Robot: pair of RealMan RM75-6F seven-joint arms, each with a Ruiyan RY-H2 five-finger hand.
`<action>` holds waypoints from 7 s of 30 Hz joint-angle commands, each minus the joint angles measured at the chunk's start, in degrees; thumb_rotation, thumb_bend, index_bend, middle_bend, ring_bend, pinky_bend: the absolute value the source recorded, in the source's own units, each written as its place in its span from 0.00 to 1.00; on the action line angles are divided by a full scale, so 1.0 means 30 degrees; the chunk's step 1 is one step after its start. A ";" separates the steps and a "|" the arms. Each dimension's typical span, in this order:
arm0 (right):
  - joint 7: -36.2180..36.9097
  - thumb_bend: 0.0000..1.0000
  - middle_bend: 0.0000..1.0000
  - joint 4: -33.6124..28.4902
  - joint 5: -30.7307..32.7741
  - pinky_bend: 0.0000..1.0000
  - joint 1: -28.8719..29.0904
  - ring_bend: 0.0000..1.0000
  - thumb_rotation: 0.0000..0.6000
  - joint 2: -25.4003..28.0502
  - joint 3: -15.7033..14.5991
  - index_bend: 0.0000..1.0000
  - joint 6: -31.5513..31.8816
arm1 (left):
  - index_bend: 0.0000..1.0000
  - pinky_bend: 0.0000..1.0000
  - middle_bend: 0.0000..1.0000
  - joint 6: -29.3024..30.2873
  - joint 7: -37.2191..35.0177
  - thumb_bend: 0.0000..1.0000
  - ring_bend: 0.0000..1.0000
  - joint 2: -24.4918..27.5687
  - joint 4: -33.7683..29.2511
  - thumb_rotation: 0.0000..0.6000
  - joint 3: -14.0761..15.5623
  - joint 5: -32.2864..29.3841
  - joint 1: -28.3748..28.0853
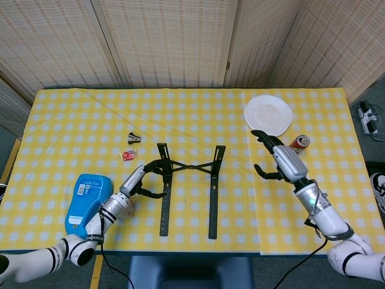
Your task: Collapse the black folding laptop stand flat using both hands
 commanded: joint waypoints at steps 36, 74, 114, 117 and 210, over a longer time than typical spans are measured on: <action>-0.0049 0.46 0.08 -0.0296 -0.0591 0.09 -0.0145 0.16 1.00 0.0075 -0.0257 0.00 0.0164 | 0.29 0.13 0.27 -0.2676 0.6597 0.11 0.23 -0.0123 0.0287 1.00 -0.3041 -0.6822 0.0036; 0.0107 0.46 0.08 0.0079 -0.0362 0.09 -0.0168 0.16 1.00 -0.0094 -0.0340 0.00 -0.0056 | 0.58 0.14 0.32 -0.3283 0.8160 0.27 0.28 -0.4123 0.4178 1.00 -0.4690 -0.8728 -0.2071; 0.1064 0.46 0.07 0.0170 -0.1417 0.03 0.0548 0.11 1.00 -0.0604 -0.0578 0.00 -0.0832 | 0.19 0.00 0.21 -0.4248 0.7775 0.35 0.13 -0.0195 -0.0161 1.00 -0.3250 -0.6345 -0.0214; 0.1422 0.46 0.06 0.0320 -0.1314 0.01 0.0819 0.09 1.00 -0.0847 -0.0406 0.00 -0.1043 | 0.17 0.00 0.20 -0.3581 0.7834 0.34 0.12 0.0686 -0.0892 1.00 -0.2972 -0.5700 0.0292; -1.5674 0.27 0.59 0.5064 -0.5607 0.59 -0.0058 0.64 1.00 -0.8590 -0.3930 0.34 0.0813 | 0.02 0.00 0.07 -0.1169 1.6341 0.12 0.04 -0.2860 0.4906 1.00 0.0208 -0.1542 -0.2363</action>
